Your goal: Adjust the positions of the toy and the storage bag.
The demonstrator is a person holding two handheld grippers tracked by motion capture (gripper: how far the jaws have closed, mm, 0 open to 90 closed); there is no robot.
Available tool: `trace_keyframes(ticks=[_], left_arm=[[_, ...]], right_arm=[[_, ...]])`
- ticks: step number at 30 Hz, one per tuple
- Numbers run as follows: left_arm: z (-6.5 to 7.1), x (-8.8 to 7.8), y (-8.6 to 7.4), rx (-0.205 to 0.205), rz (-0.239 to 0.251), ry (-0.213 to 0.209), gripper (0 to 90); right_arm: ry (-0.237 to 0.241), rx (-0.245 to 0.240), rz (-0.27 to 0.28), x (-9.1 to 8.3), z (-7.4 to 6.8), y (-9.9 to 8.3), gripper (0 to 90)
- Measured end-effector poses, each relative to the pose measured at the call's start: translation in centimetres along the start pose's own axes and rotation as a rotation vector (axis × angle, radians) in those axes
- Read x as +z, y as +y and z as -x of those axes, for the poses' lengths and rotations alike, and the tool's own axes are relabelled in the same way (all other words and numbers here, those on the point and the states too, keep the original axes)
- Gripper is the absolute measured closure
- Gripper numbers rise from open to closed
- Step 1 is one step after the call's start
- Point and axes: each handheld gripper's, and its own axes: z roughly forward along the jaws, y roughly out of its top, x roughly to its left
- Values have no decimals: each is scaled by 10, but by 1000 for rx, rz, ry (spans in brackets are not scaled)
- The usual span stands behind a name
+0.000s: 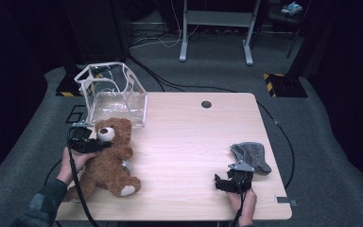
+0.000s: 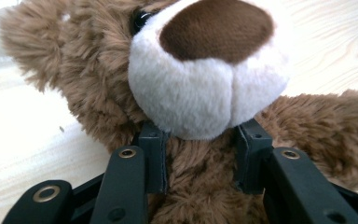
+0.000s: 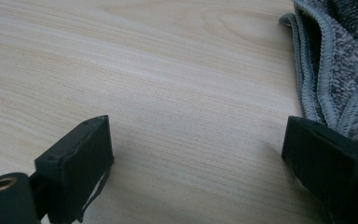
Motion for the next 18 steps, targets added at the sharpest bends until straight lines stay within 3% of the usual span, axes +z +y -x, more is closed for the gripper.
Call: trace_keyframes(ticks=[7, 13, 14, 15, 18], left_arm=[[-5, 8, -4, -12, -13, -2, 557], [-2, 2, 1, -12, -6, 35, 341], [-1, -1, 2, 11, 1, 52, 324], [0, -3, 2, 4, 10, 57, 258], [2, -10, 4, -10, 43, 77, 200]], right_arm=[[2, -5, 1, 0, 0, 0, 77], [1, -3, -1, 0, 0, 0, 76], [1, -3, -1, 0, 0, 0, 76], [1, -4, -1, 0, 0, 0, 76], [2, -4, -1, 0, 0, 0, 75]])
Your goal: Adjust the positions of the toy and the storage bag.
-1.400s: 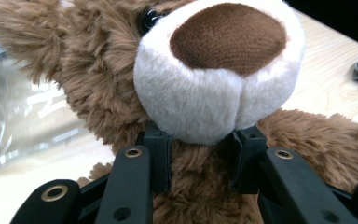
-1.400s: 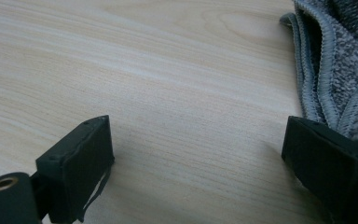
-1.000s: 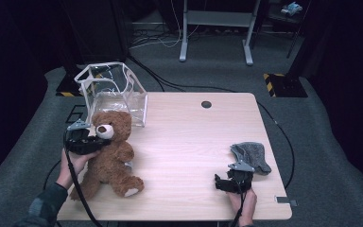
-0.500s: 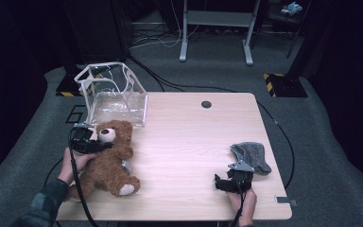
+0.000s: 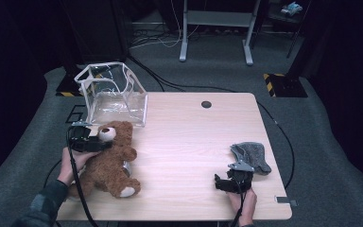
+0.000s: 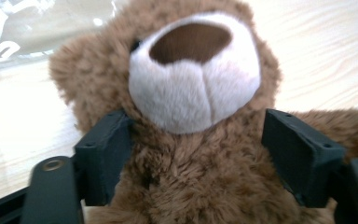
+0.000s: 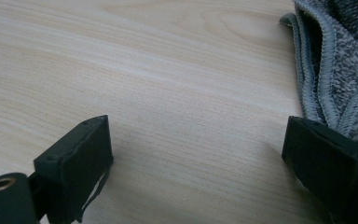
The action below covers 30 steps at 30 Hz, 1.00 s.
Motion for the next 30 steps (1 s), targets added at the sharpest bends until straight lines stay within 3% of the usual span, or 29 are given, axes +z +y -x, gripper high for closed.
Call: trace_keyframes(ticks=[3, 4, 5, 9, 15, 18, 22, 25, 30], left_arm=[[1, -9, 6, -19, 37, 20, 157], [0, -11, 9, -5, 49, 25, 137], [2, -13, 10, -22, 56, 24, 137], [5, -18, 21, 2, 67, 39, 78], [11, -24, 36, 20, 103, 49, 0], [14, -27, 45, 34, 115, 60, 0], [20, -27, 62, 59, 134, 92, 0], [23, -24, 71, 61, 147, 103, 0], [30, -18, 92, 99, 163, 121, 0]], right_arm=[[2, 2, -3, 0, 0, 0, 73], [3, -1, -2, 0, -1, 0, 66], [3, -1, -2, 0, -1, 0, 66], [12, -3, -5, 0, -1, 1, 56], [44, -74, 15, 1, -6, 2, 11], [44, -63, 4, 4, -8, 4, 0], [68, -97, -13, 7, -8, 6, 0], [73, -82, -15, 8, -8, 6, 0], [73, -71, -19, 9, -6, 7, 1]])
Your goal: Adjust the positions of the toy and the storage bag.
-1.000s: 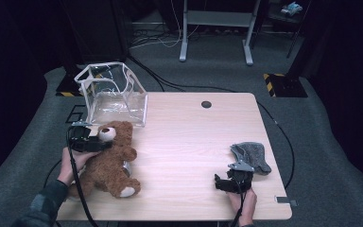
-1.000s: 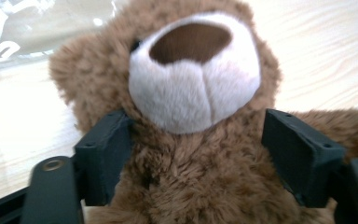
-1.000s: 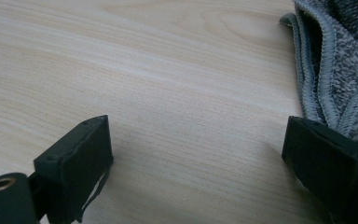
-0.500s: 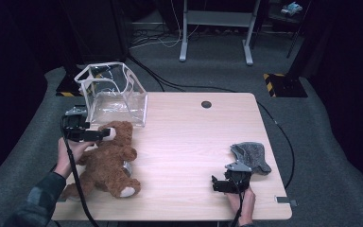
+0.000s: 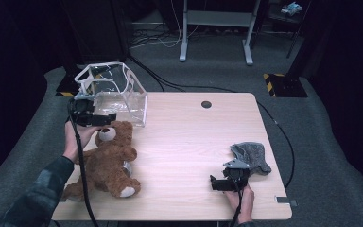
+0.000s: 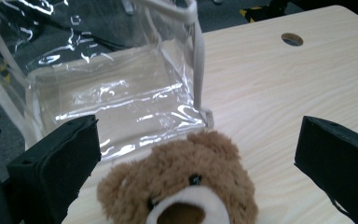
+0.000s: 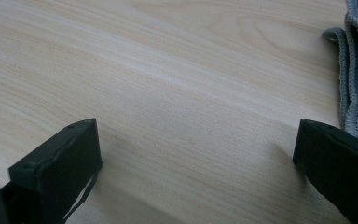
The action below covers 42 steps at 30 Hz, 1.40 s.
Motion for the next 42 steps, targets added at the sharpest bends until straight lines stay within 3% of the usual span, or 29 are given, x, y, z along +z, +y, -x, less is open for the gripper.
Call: trace_keyframes(ticks=[14, 21, 25, 30, 36, 39, 42], left_arm=[[11, 29, 38, 49, 41, -12, 21], [12, 46, 55, 78, 50, 13, 153], [12, 58, 61, 61, 38, 33, 243], [15, 76, 63, 82, 24, 110, 429], [10, 84, 70, 43, 41, 136, 496], [9, 88, 74, 67, 23, 128, 498], [7, 93, 76, 57, -1, 112, 512]], right_arm=[[9, -7, 8, 0, 0, 0, 18], [7, -6, 6, 0, 0, 0, 17], [10, -7, 7, 0, 0, 0, 20], [3, -6, 14, 0, 0, 0, 28], [5, -7, 13, 0, 0, 0, 29], [9, -7, 12, 0, 0, 0, 30], [7, -8, 13, 0, 0, 0, 30]])
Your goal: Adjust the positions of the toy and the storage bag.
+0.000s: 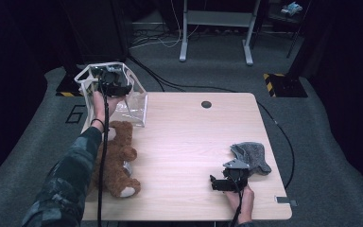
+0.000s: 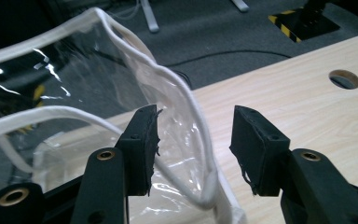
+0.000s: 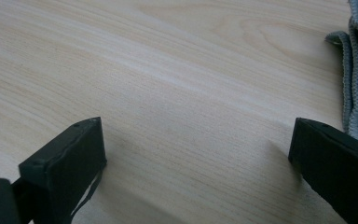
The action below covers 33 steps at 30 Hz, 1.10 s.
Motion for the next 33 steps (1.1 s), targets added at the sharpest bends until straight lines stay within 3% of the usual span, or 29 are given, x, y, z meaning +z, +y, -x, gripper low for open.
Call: trace_keyframes(ticks=[2, 3, 5, 13, 20, 33], left_arm=[[0, 4, 1, -7, -6, -10, 541], [1, 8, 1, 20, -42, 1, 574], [1, 10, 2, 22, -50, -3, 597], [6, 21, 2, 34, -70, -36, 852], [10, 25, 4, 62, -57, -54, 868], [15, 30, 6, 72, -41, -92, 869]], right_arm=[[-1, 2, 1, 0, 0, 0, 30], [2, 2, 0, 0, 0, 0, 30], [-1, 2, 1, 0, 0, 0, 30], [-1, 0, 1, 0, 0, 0, 31], [0, 1, 0, 0, 0, 0, 31], [2, 0, 0, 0, 0, 0, 32]])
